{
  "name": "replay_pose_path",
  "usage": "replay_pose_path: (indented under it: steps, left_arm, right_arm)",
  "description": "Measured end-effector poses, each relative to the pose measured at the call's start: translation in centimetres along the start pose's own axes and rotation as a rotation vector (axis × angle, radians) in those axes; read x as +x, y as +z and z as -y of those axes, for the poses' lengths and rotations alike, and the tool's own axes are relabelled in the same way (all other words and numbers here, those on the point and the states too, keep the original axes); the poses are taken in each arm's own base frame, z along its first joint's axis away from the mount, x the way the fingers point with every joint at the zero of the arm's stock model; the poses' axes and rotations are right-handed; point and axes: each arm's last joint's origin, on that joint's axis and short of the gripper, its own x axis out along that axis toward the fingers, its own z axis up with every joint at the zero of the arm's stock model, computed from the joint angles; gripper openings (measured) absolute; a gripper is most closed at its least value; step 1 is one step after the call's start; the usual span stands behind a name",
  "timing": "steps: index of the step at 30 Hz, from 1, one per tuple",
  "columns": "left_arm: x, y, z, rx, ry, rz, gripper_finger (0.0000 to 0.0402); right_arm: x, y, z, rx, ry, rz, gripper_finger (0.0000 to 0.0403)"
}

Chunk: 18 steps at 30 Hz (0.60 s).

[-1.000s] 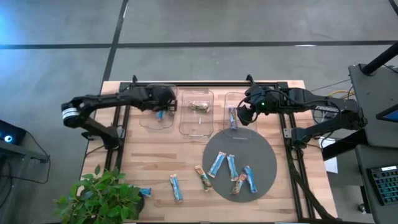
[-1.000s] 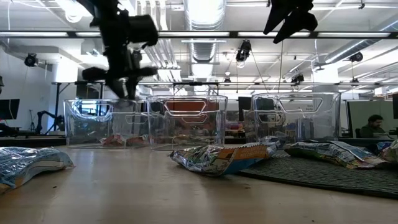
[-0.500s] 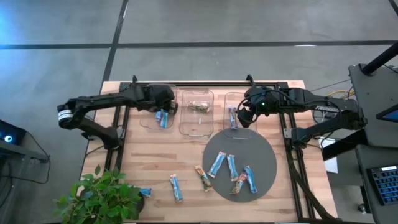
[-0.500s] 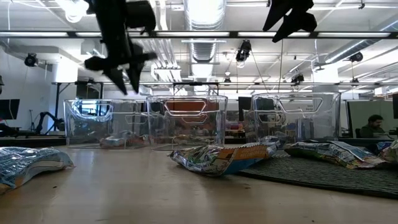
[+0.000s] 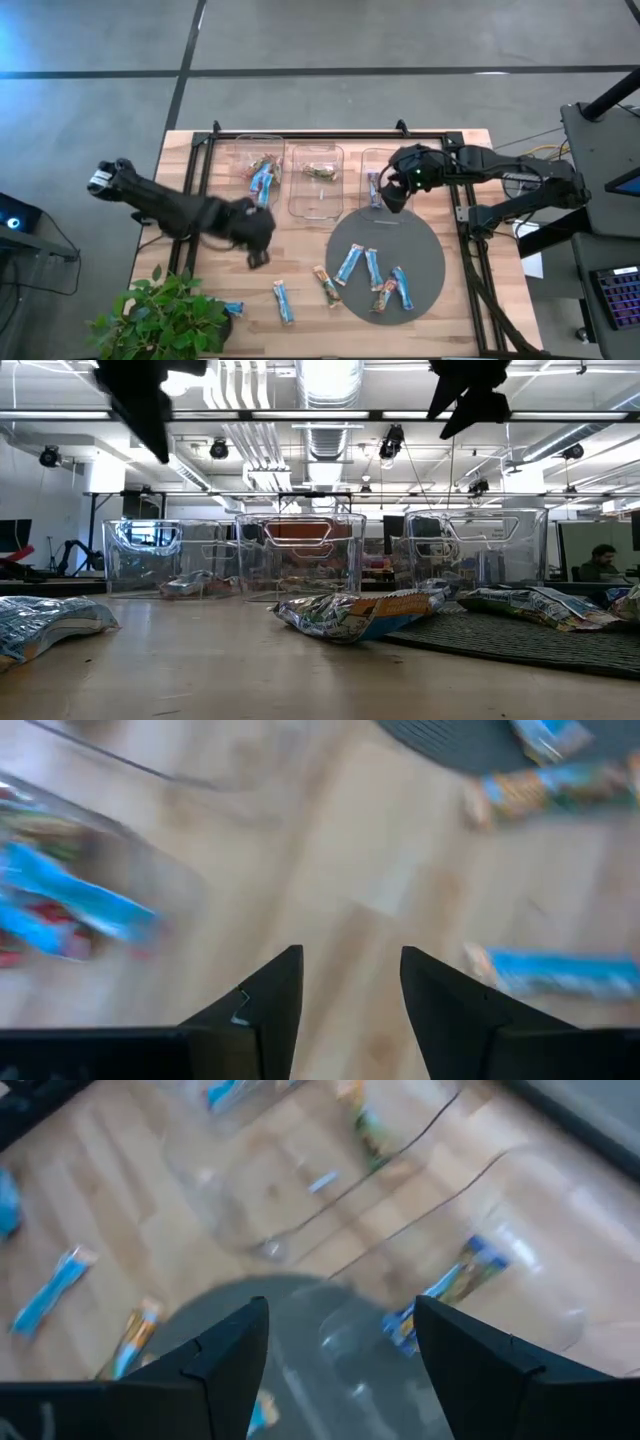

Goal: Pick and place Granola Bars by type
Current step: Put the blue snack bar into the right transparent bin

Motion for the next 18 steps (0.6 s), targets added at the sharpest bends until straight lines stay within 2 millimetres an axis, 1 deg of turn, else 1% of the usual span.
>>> replay_pose_path:
  steps: [2, 5, 10, 13, 18]
  left_arm:
    - [0.1, -1.2, 1.2, -0.008, -0.019, -0.021, 0.0153]
    - [0.3, -2.8, 2.2, -0.049, -0.026, -0.042, 0.0153]
    - [1.2, -4.2, 2.5, -0.128, -0.001, -0.061, 0.0153]
    - [2.0, -4.5, 2.3, -0.158, 0.025, -0.041, 0.0153]
    - [3.2, -4.9, 2.1, -0.158, 0.066, 0.033, 0.0153]
  right_arm:
    - [0.5, -0.5, 0.0, 0.004, 0.037, -0.053, 0.0238]
    - [1.6, -1.7, 0.2, 0.053, 0.097, -0.163, 0.0238]
    - [3.0, -4.5, -0.2, 0.106, 0.140, -0.335, 0.0237]
    - [2.9, -6.3, -1.0, 0.112, 0.120, -0.411, 0.0236]
    - [1.8, -8.7, -2.8, 0.165, 0.106, -0.495, 0.0226]
